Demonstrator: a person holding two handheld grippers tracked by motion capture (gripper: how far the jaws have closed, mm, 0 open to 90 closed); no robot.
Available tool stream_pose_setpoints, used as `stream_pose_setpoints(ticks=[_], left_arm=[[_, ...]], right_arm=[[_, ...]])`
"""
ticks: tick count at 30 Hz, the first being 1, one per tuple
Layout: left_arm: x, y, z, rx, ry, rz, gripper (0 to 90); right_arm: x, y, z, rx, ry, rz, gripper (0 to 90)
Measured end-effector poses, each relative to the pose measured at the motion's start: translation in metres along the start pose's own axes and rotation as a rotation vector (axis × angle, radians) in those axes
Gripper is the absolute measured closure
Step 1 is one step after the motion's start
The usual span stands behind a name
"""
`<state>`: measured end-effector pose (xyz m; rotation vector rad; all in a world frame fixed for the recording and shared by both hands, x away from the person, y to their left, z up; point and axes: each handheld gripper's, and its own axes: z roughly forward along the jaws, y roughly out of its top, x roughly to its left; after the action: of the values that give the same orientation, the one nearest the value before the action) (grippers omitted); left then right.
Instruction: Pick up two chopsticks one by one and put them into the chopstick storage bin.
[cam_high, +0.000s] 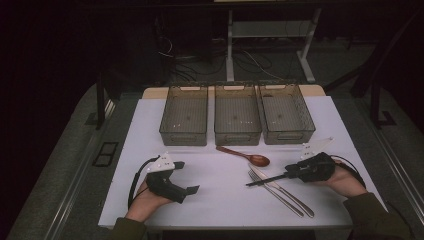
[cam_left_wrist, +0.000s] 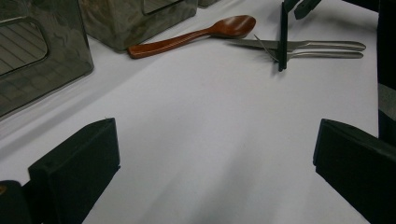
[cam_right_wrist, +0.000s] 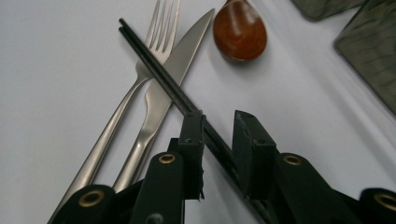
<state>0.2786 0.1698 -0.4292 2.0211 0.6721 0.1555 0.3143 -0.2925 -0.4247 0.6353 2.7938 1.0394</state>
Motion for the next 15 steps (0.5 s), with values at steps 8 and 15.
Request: stream_pose_setpoints(ticks=[8, 15], left_arm=[[-0.0001, 0.0, 0.0001, 0.0, -0.001, -0.001, 0.0], [-0.0002, 0.0, 0.0003, 0.002, -0.001, 0.0, 0.0]], right_arm=[[0.0012, -0.003, 0.0066, 0.042, -0.007, -0.046, 72.2], [0.001, -0.0032, 0.0085, 0.046, -0.008, -0.062, 72.2]])
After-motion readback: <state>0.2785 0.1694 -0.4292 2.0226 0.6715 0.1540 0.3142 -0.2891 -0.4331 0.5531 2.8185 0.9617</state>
